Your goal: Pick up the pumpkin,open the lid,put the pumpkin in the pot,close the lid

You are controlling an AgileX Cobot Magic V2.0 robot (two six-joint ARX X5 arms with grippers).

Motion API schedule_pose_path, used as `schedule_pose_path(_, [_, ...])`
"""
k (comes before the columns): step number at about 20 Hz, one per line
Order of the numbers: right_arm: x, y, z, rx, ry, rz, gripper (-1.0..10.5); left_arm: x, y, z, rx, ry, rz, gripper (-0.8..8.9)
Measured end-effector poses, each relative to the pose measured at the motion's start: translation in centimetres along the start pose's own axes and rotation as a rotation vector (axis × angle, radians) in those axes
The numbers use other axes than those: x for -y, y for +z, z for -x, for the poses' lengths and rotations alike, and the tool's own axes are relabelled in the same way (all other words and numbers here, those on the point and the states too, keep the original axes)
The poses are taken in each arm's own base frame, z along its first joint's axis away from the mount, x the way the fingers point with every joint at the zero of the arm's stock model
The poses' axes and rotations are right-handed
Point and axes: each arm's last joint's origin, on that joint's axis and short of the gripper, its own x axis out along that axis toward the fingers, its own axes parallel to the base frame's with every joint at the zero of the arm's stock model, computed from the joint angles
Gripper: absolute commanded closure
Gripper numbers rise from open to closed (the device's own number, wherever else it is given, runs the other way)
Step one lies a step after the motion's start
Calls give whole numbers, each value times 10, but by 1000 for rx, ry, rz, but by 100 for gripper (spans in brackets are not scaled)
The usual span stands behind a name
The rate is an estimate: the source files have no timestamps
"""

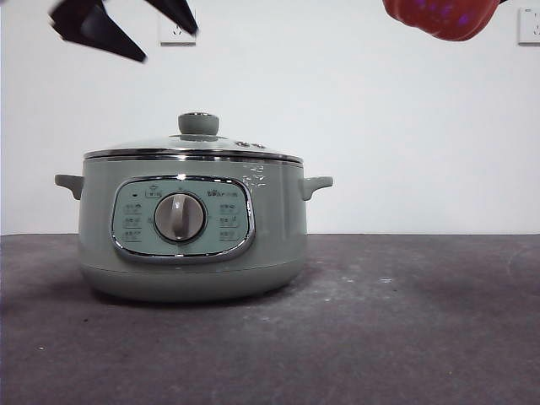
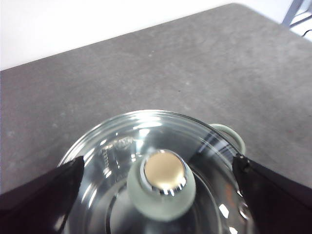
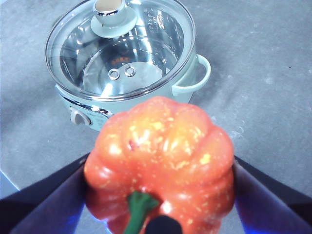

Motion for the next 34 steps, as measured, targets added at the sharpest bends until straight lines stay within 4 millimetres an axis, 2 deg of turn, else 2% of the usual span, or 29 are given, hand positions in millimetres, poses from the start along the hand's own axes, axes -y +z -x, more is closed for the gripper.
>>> schedule_pose_path(4, [0,0,0,-2,0,0,963,0,-12,-37,-71,12,-12,31])
schedule_pose_path(8, [0,0,0,-2,0,-1,963,-1,-23,-59,-119,12,-14,31])
schedule_pose_path(14, [0,0,0,-2,0,-3,963,1,-33,-77,-166,-7,-12,31])
schedule_pose_path(18, [0,0,0,-2,0,-3,963,2,-33,-79,-162,-7,-16,39])
schedule_pose_path(19, [0,0,0,-3,0,-3,963,2,-33,-79,-162,-4,-16,102])
schedule_pose_path(22, [0,0,0,-3,0,-3,963,2,-33,-79,-163,0,-16,454])
schedule_pose_path(23, [0,0,0,-3,0,-3,963,2,-33,-79,-164,0,-16,533])
schedule_pose_path(25, [0,0,0,-3,0,-3,963,2,-34,-79,-171,-1,-15,607])
schedule_pose_path(26, [0,0,0,-3,0,-3,963,2,-34,-79,-171,-2,-15,610])
schedule_pose_path(30, [0,0,0,-3,0,-3,963,3,-32,-78,-160,-12,-30,762])
schedule_pose_path(34, [0,-1,0,-11,0,-4,963,4,-32,-78,-159,-15,-32,805])
